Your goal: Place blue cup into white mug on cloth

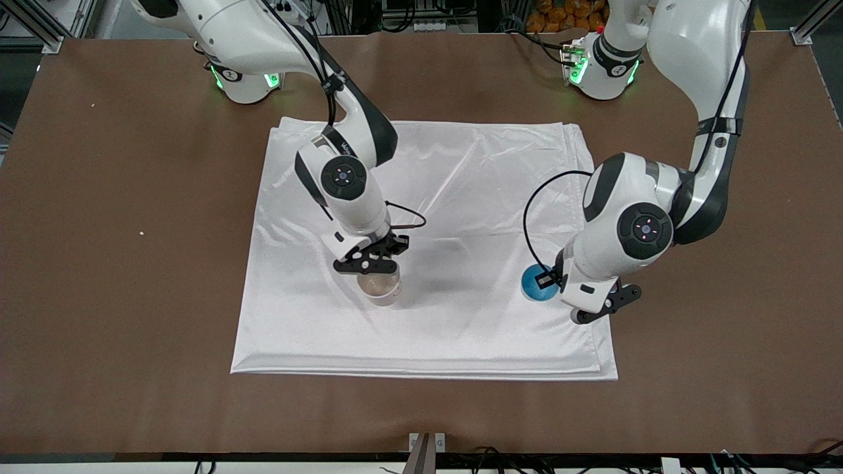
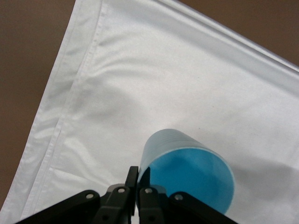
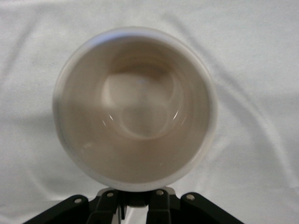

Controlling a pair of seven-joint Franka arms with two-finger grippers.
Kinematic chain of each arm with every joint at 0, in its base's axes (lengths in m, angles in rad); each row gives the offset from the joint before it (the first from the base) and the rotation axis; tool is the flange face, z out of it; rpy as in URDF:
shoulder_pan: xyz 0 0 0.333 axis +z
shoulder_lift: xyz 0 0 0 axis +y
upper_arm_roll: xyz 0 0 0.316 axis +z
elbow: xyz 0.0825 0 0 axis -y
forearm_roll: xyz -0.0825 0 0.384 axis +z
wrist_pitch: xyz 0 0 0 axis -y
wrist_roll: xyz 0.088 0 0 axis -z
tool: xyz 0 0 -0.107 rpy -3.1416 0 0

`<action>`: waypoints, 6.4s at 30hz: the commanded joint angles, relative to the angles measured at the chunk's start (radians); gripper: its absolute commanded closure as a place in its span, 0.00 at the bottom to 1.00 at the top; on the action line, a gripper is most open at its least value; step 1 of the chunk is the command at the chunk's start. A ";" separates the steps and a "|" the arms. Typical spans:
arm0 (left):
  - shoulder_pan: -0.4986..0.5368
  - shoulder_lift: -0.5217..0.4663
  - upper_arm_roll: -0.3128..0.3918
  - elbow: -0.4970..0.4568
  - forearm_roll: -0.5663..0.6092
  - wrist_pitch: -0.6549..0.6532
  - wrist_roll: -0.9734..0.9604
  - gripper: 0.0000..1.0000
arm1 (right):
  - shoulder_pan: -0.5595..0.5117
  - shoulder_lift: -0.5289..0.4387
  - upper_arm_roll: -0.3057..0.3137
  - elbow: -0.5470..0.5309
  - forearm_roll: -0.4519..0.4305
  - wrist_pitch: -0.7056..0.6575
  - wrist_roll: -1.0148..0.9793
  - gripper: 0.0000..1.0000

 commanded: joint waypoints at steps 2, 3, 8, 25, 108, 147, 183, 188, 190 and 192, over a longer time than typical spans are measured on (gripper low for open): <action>-0.011 -0.014 -0.013 0.003 -0.022 -0.011 -0.044 1.00 | 0.036 0.050 -0.009 0.080 -0.006 -0.013 0.057 1.00; -0.012 -0.014 -0.014 0.003 -0.022 -0.011 -0.044 1.00 | 0.044 0.055 -0.011 0.085 -0.006 -0.013 0.067 1.00; -0.028 -0.014 -0.014 0.009 -0.022 -0.010 -0.054 1.00 | 0.076 0.073 -0.012 0.100 -0.021 -0.013 0.113 1.00; -0.055 -0.007 -0.014 0.023 -0.022 0.001 -0.107 1.00 | 0.168 0.170 -0.014 0.184 -0.078 -0.010 0.211 1.00; -0.319 0.181 -0.003 0.016 0.010 0.310 -0.332 0.25 | -0.455 -0.617 -0.020 0.005 -0.021 -0.711 -0.542 0.00; -0.016 0.088 0.110 0.006 0.125 0.244 0.046 0.00 | -0.581 -0.628 -0.020 -0.121 -0.034 -0.579 -0.617 0.00; 0.268 -0.342 0.109 -0.345 -0.060 -0.008 0.677 0.00 | -0.634 -0.645 -0.012 -0.095 -0.037 -0.639 -0.757 0.00; 0.293 -0.418 0.098 -0.377 -0.042 -0.019 0.702 0.00 | -0.640 -0.646 -0.015 -0.100 -0.037 -0.638 -0.759 0.00; 0.323 -0.432 0.067 -0.369 -0.020 -0.032 0.720 0.00 | -0.642 -0.646 -0.017 -0.103 -0.037 -0.635 -0.759 0.00; 0.351 -0.445 0.034 -0.345 0.027 -0.051 0.731 0.00 | -0.642 -0.648 -0.018 -0.104 -0.037 -0.635 -0.759 0.00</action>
